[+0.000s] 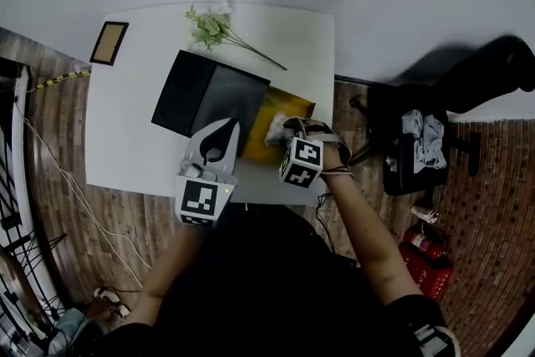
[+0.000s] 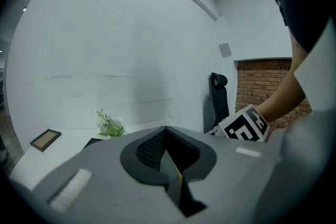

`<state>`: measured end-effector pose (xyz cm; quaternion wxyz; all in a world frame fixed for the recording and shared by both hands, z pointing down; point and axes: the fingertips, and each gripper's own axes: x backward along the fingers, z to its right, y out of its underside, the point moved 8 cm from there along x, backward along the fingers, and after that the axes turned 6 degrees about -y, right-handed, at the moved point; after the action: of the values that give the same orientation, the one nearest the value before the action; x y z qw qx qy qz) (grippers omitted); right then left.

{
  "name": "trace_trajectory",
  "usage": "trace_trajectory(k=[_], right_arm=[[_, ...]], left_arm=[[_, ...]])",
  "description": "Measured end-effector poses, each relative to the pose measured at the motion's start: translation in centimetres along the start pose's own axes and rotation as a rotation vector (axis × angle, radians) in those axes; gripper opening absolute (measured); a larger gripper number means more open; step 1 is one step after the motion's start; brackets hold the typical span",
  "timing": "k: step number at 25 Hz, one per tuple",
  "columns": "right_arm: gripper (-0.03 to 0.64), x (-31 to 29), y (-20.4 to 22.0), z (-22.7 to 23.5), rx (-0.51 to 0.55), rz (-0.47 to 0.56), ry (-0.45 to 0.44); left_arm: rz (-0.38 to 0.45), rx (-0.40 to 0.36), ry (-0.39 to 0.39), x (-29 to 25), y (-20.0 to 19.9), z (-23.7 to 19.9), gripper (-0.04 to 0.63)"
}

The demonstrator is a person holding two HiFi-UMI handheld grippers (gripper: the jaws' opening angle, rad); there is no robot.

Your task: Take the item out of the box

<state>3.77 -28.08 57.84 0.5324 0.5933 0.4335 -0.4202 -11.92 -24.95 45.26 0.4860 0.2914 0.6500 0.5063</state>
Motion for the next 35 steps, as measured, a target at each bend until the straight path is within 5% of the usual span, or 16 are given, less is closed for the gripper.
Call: trace_trajectory(k=[4, 16, 35], right_arm=[[0.142, -0.3, -0.1, 0.0, 0.029, -0.022, 0.015], [0.031, 0.9, -0.4, -0.6, 0.019, -0.011, 0.057], [0.02, 13.0, -2.0, -0.3, -0.194, 0.262, 0.412]], left_arm=[[0.034, -0.053, 0.004, 0.0, 0.3, -0.5, 0.009], [0.051, -0.054, 0.009, 0.7, 0.1, -0.1, 0.009], [0.137, -0.083, 0.033, 2.0, -2.0, 1.5, 0.009]])
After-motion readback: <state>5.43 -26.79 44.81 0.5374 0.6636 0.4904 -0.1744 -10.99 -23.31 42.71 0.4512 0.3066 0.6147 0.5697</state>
